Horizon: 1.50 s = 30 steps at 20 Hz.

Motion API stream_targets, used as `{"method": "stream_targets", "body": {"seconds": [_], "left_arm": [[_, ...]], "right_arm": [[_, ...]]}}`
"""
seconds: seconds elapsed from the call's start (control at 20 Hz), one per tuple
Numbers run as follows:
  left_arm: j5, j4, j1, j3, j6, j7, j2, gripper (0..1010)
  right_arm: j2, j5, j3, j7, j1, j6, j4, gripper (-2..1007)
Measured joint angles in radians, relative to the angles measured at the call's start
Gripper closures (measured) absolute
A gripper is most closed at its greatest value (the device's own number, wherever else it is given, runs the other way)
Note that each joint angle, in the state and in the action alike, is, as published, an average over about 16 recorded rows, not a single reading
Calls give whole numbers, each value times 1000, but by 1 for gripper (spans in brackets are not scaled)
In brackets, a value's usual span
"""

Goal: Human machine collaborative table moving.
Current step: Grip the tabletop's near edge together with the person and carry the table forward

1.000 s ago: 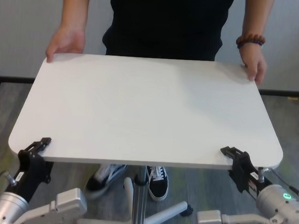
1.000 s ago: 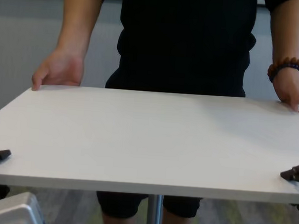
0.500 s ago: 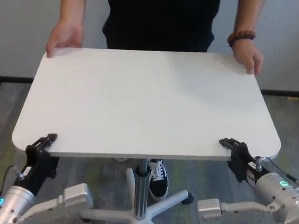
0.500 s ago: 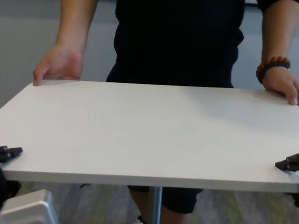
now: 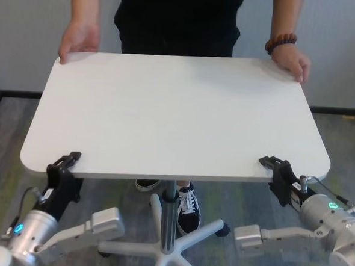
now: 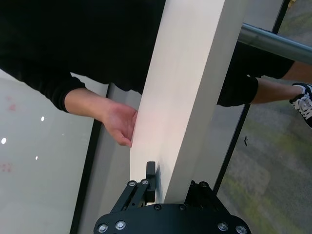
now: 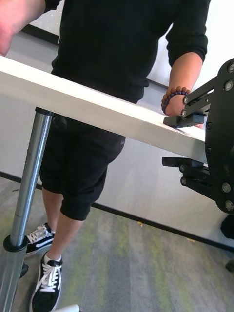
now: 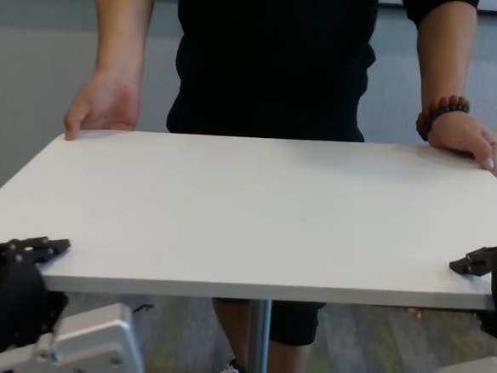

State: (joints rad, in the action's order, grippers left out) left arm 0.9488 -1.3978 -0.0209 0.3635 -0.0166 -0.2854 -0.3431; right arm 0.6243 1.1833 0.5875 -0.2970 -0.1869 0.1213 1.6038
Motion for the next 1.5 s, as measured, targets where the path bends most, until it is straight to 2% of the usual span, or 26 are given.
{"method": "stream_targets", "body": {"seconds": [0.35, 0.7, 1.05, 1.5], "left_arm": [[11, 80, -78, 38, 6, -17, 36, 736], [21, 161, -143, 73, 7, -44, 66, 736], [29, 236, -191, 102, 6, -74, 88, 736], [37, 310, -233, 133, 6, -107, 112, 736]], "right_arm": [[-13, -2, 24, 17, -65, -31, -74, 667], [-31, -10, 42, 49, -116, -54, -149, 667], [-49, -19, 60, 84, -151, -65, -217, 667], [-63, -23, 87, 115, -186, -79, -292, 667]]}}
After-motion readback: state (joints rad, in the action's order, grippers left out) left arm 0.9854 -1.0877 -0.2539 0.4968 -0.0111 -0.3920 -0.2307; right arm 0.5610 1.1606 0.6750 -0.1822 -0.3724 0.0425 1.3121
